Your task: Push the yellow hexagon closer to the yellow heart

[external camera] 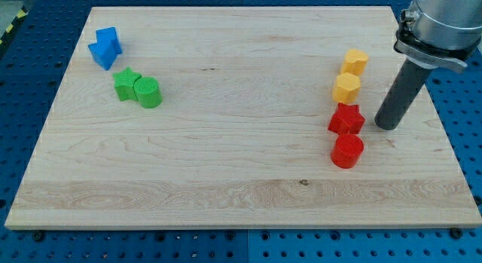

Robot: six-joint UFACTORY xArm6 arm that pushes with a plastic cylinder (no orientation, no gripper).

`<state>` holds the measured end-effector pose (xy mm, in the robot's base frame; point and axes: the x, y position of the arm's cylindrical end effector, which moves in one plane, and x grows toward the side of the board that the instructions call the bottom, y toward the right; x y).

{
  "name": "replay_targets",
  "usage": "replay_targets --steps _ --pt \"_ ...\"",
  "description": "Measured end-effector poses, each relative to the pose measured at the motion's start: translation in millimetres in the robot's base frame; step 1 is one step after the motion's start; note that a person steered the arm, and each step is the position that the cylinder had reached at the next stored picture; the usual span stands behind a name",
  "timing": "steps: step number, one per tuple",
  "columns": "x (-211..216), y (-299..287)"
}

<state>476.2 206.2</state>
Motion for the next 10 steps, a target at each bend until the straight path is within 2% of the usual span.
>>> replay_targets --steps 3,5,7,10 --pt "-41 -42" --pt "-41 -63" --pt "-42 -70" --pt "-72 -70"
